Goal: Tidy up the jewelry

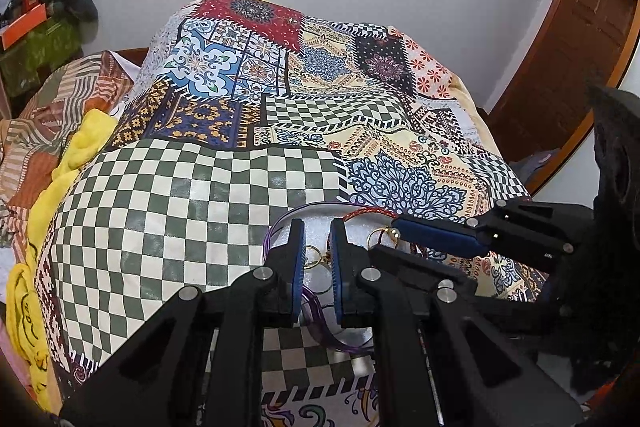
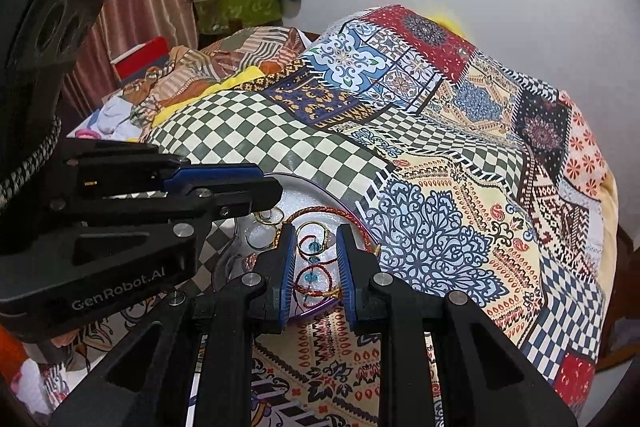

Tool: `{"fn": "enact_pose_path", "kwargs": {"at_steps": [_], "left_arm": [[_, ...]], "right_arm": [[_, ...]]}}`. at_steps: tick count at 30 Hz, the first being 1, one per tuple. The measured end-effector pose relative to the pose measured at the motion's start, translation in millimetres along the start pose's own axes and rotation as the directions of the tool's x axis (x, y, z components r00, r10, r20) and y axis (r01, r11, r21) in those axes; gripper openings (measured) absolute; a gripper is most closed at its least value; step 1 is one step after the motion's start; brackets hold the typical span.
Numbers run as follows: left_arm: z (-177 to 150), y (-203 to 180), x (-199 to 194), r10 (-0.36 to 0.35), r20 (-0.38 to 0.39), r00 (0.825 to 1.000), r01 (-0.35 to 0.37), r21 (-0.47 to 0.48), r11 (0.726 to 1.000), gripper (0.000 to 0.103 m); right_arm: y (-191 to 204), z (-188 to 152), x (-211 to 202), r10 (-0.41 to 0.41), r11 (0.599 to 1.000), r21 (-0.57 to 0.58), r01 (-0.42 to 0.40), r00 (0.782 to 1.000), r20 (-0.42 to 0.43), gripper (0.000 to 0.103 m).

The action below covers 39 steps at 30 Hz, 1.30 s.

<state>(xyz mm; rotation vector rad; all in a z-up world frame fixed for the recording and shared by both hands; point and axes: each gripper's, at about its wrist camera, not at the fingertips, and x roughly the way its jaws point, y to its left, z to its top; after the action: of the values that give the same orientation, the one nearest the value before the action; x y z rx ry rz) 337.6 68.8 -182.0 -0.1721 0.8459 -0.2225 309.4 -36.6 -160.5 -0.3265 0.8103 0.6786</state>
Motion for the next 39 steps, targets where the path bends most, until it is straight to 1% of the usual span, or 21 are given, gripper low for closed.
{"fn": "enact_pose_path", "kwargs": {"at_steps": [3,5,6,7,12,17,18,21,25,27,28,29,31,32,33,34,35,36,37,38,39], "left_arm": [[0,0,-4,0.004,0.006,1.0,-0.003,-0.004,1.0,0.009],[0,0,-10,0.008,0.015,1.0,-0.008,-0.004,1.0,0.009],[0,0,-12,0.008,0.019,1.0,-0.008,-0.003,1.0,0.009],[0,0,-15,0.01,0.025,1.0,-0.01,-0.001,1.0,0.01],[-1,-1,-33,0.037,0.055,0.998,-0.037,0.005,0.999,0.01],[-3,-9,-66,0.052,0.119,0.991,-0.055,0.016,0.998,0.01],[-3,-12,-75,0.056,0.136,0.989,-0.06,0.021,0.998,0.01],[-5,-23,-105,0.06,0.193,0.979,-0.068,0.032,0.997,0.015],[-10,-40,-152,0.059,0.284,0.957,-0.075,0.047,0.996,0.019],[-16,-52,-182,0.063,0.342,0.938,-0.087,0.057,0.995,0.024],[-18,-58,-195,0.065,0.369,0.927,-0.094,0.06,0.994,0.028],[-22,-63,-211,0.068,0.403,0.913,-0.102,0.062,0.993,0.03],[-28,-74,-237,0.069,0.458,0.886,-0.11,0.065,0.992,0.032],[-32,-78,-252,0.067,0.487,0.871,-0.112,0.064,0.992,0.033],[-36,-82,-264,0.065,0.511,0.857,-0.113,0.063,0.992,0.033],[-41,-86,-275,0.064,0.534,0.843,-0.115,0.063,0.991,0.033],[-48,-93,-290,0.064,0.564,0.823,-0.12,0.063,0.991,0.033],[-53,-98,-299,0.065,0.582,0.81,-0.125,0.063,0.99,0.033],[-60,-104,-310,0.068,0.606,0.793,-0.134,0.064,0.989,0.034],[-68,-110,-320,0.072,0.627,0.775,-0.145,0.065,0.987,0.034],[-73,-115,-327,0.077,0.644,0.762,-0.155,0.066,0.986,0.035]], "right_arm": [[3,0,0,-0.011,1.0,-0.015,0.011,1.0,-0.007,0.02],[5,1,-1,-0.04,0.999,-0.025,0.04,0.999,-0.002,0.033],[5,1,-2,-0.051,0.998,-0.028,0.052,0.999,0.007,0.045],[6,1,-6,-0.066,0.997,-0.033,0.067,0.998,0.024,0.051],[8,4,-19,-0.091,0.995,-0.039,0.093,0.994,0.058,0.051],[6,5,-47,-0.106,0.994,-0.009,0.108,0.989,0.101,0.051],[6,5,-52,-0.11,0.994,-0.005,0.111,0.988,0.109,0.051],[8,6,-79,-0.123,0.992,0.017,0.122,0.98,0.156,0.051],[13,6,-131,-0.14,0.99,0.059,0.129,0.958,0.251,0.051],[17,6,-157,-0.144,0.989,0.08,0.126,0.942,0.303,0.051],[20,5,-176,-0.153,0.987,0.094,0.128,0.928,0.34,0.051],[24,3,-192,-0.16,0.986,0.104,0.13,0.914,0.373,0.051],[33,-2,-225,-0.174,0.984,0.117,0.136,0.881,0.44,0.051],[38,-6,-245,-0.185,0.982,0.127,0.14,0.857,0.482,0.051],[42,-9,-256,-0.188,0.981,0.133,0.139,0.841,0.507,0.051],[48,-14,-274,-0.188,0.981,0.139,0.133,0.817,0.545,0.051],[56,-21,-293,-0.188,0.982,0.142,0.129,0.791,0.582,0.051],[62,-26,-307,-0.193,0.981,0.144,0.132,0.768,0.611,0.051],[68,-31,-318,-0.202,0.979,0.148,0.139,0.747,0.634,0.051],[76,-38,-331,-0.213,0.977,0.151,0.15,0.718,0.662,0.051],[81,-42,-337,-0.219,0.976,0.155,0.155,0.702,0.678,0.051]]}}
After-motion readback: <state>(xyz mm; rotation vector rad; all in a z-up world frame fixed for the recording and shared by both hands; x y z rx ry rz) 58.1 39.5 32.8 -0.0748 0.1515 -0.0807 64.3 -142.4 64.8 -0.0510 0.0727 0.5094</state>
